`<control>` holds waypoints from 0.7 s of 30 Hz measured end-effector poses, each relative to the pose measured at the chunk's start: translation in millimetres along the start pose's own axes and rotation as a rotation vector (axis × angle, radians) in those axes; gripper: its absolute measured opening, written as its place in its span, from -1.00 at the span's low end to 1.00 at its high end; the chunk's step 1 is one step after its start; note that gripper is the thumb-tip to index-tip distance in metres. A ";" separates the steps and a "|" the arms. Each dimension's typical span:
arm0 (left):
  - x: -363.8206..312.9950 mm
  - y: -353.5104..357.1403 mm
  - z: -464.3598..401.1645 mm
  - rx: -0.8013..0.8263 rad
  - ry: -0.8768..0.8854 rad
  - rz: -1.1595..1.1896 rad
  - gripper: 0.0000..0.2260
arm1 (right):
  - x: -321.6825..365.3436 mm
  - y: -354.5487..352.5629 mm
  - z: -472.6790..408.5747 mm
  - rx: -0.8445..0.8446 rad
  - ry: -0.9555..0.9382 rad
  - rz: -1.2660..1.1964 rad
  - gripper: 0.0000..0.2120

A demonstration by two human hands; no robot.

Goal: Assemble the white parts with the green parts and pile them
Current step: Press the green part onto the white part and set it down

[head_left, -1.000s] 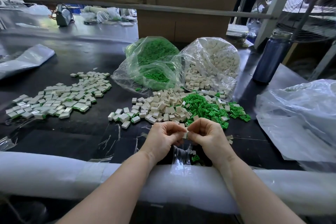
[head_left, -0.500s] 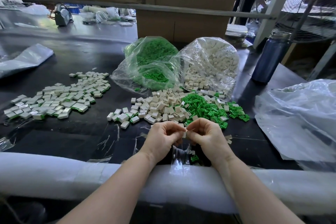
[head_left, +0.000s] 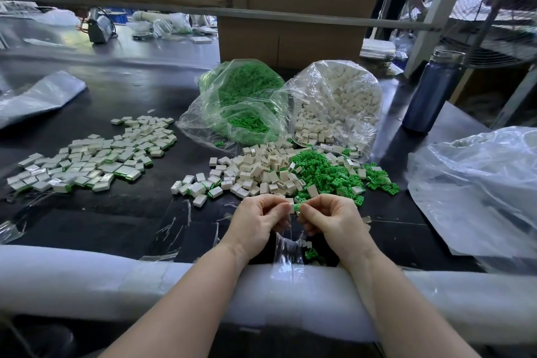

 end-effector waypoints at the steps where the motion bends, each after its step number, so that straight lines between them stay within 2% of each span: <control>1: 0.9 -0.2 0.1 0.000 -0.009 0.003 -0.87 | -0.2 1.7 -0.5 0.008 0.003 0.014 -0.93; 11: -5.7 5.5 2.8 0.069 0.003 -0.239 -0.87 | -4.3 7.8 -2.7 0.078 0.034 0.139 -0.83; 18: -5.3 6.7 4.7 0.101 -0.008 -0.258 -0.89 | -3.2 8.4 -0.9 0.119 0.041 0.140 -0.84; 21: -7.2 5.7 4.9 0.072 -0.005 -0.233 -0.87 | -0.4 8.1 -1.6 0.084 0.004 0.181 -0.85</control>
Point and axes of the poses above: each hand's wrist, its own z-axis away from the middle knuckle, its own y-axis out of the palm, x = y × z, the point moved 8 cm from there along -z, towards the middle knuckle, and after that the axes turned 5 degrees about x, right-handed, at the moved point
